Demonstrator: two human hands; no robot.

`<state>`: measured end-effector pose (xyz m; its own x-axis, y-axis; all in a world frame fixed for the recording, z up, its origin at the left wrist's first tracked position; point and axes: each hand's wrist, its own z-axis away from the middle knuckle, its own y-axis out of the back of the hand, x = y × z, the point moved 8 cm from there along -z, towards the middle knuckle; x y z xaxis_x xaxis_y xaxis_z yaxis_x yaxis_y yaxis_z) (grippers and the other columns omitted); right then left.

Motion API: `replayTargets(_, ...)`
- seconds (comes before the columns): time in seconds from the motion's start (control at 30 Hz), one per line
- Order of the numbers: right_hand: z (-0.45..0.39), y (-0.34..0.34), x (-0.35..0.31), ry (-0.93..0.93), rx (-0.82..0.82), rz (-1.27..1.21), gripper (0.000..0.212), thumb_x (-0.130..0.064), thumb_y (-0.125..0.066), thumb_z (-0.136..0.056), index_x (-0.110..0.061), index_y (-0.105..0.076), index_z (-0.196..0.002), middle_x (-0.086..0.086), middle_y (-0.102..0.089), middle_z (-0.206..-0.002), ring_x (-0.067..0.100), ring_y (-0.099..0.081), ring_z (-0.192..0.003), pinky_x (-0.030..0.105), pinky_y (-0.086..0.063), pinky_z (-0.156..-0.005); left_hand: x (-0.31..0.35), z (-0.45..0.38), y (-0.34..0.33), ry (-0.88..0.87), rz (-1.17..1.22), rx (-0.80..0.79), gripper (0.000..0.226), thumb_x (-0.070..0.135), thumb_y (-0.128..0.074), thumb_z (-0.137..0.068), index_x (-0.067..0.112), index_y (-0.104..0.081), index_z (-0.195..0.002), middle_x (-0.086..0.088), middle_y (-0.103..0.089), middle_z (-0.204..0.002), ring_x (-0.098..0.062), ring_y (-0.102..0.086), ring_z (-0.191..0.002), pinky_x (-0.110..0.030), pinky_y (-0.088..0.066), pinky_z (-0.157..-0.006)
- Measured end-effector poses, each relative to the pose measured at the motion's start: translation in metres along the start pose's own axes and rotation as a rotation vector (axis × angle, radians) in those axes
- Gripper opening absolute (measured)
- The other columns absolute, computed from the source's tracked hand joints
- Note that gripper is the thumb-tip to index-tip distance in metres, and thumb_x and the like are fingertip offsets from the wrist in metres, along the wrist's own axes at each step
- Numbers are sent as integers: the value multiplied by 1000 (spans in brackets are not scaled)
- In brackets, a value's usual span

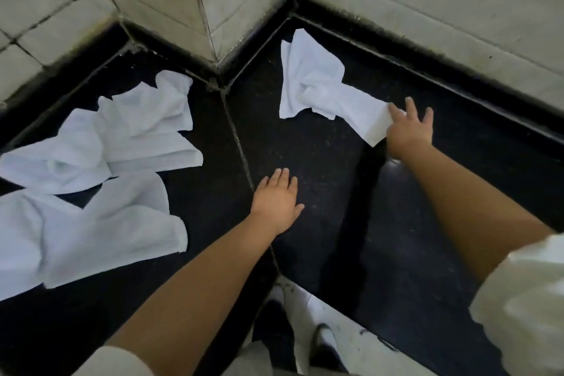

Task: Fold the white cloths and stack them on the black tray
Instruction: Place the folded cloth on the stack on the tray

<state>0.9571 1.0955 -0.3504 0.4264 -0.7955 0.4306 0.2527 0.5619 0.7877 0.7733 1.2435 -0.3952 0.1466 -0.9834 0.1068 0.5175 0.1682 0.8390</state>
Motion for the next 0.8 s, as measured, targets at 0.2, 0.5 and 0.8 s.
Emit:
replayTargets(0.2,10,14,-2,159,212,-521,42,5,-47,-82,0,-54,-123,13,-43,-143,26,-37,-133,37,-23,-113,6,-4,1,-1,-57,-7,61,37,-27,-101,3,-9,-148,-18,-5,-157,-30,-6,-147,-39,-16,-119)
replayTargets(0.5,128,-25,53,202,445,-1071,19,12,-63,-72,-5,-67,-66,15,-66,-72,3,-58,-63,-7,-36,-68,57,7,54,-100,338,323,60,25,-47,-95,15,-19,-148,-7,-19,-156,-24,-17,-144,-34,-23,-117)
replayTargets(0.8,226,-155,85,51,31,-1360,39,7,-57,-80,-20,-38,-100,-10,-50,-68,8,-47,-61,10,-38,-60,222,13,16,-575,-10,65,34,20,-42,-96,24,-56,-127,6,-45,-144,-15,-27,-141,-32,-17,-116)
